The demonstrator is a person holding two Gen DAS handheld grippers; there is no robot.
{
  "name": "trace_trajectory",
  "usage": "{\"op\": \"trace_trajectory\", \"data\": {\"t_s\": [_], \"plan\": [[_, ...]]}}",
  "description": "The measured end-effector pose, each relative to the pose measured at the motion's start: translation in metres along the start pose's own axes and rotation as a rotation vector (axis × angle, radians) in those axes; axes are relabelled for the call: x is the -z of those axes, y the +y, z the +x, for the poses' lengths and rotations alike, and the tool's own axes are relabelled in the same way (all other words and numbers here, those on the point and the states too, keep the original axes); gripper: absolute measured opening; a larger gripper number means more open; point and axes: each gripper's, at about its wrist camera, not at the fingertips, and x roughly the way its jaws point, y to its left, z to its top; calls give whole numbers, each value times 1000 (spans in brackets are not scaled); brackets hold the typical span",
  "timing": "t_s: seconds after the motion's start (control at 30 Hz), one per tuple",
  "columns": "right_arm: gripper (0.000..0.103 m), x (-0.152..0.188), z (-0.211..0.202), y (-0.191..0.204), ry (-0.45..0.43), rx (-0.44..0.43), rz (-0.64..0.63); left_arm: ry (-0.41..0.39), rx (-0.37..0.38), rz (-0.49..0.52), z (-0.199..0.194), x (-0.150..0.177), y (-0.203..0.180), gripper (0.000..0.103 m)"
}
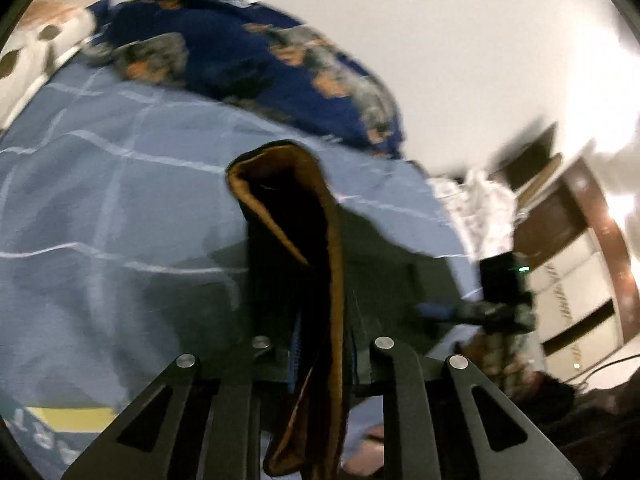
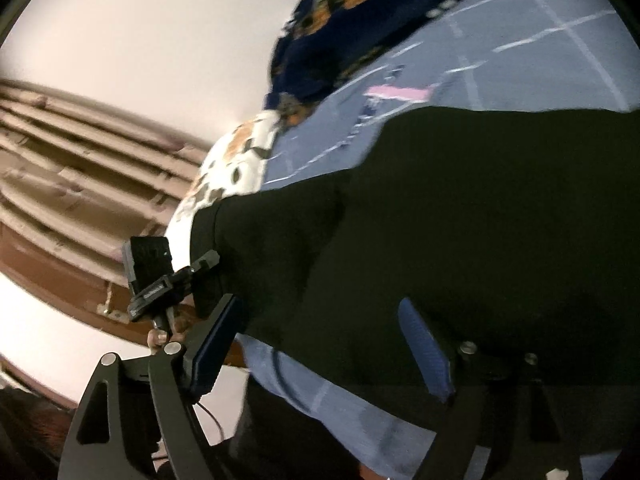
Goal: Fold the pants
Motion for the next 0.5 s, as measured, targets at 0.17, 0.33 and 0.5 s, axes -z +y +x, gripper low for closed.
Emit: {"op": "trace_trajectory", "data": {"t_s": [0.17, 0.33, 0.5], "plan": [[81, -1, 15, 14, 21, -117, -1, 13, 109, -5, 33, -4, -43, 18], [88, 7, 6, 16, 10, -220, 8, 81, 186, 10, 90, 1, -80, 19], [96, 12, -10, 4, -14, -274, 43, 163, 247, 1, 132, 1, -99, 23]]}}
